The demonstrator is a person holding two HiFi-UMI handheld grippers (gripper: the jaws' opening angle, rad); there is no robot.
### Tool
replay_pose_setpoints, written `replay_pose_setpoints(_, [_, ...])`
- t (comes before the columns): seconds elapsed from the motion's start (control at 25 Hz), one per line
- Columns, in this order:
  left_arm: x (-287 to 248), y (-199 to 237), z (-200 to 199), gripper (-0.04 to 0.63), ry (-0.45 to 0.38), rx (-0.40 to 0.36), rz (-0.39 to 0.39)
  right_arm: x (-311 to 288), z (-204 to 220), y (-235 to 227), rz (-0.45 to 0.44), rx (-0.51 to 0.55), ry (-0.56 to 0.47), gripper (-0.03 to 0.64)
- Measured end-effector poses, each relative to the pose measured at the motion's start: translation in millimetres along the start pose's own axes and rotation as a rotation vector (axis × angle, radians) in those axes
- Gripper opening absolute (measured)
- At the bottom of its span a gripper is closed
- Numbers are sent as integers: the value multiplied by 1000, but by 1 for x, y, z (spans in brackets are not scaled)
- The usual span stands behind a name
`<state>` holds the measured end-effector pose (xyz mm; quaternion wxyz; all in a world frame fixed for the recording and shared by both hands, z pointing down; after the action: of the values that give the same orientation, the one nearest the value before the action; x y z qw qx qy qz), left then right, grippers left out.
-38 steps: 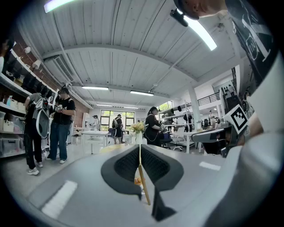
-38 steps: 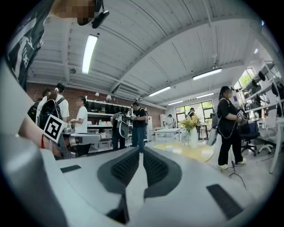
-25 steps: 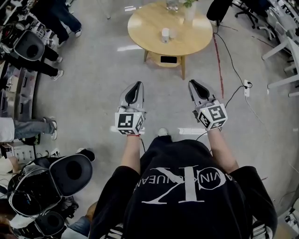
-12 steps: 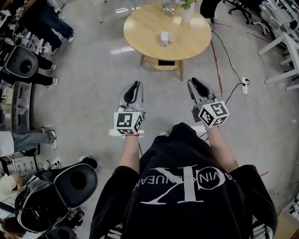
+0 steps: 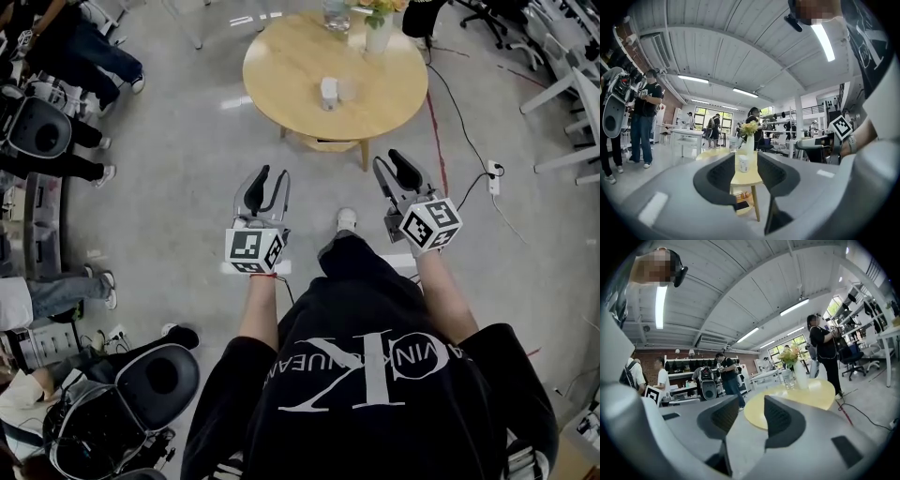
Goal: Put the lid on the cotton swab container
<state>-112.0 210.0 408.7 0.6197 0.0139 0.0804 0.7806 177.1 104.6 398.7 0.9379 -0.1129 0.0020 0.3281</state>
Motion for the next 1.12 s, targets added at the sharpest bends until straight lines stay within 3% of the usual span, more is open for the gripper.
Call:
replay_pose_setpoints(0.28, [-56, 32, -2, 143, 25, 14, -8, -53, -4, -37, -29, -7, 36, 141])
replay_pose_setpoints(1.12, [-179, 56, 19, 167, 149, 60, 48, -142, 17, -129, -64, -77, 188, 143])
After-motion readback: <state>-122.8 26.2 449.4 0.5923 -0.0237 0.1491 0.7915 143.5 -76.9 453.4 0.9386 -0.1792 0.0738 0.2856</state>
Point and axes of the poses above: the fingertips, and each gripper's own axes: x backward along the fingers, y to its left, z out of its underside, the point moved 9 cm from there along x, backward along the fingers, and after that the axes turned 4 degrees about x, right-handed, at the moved point
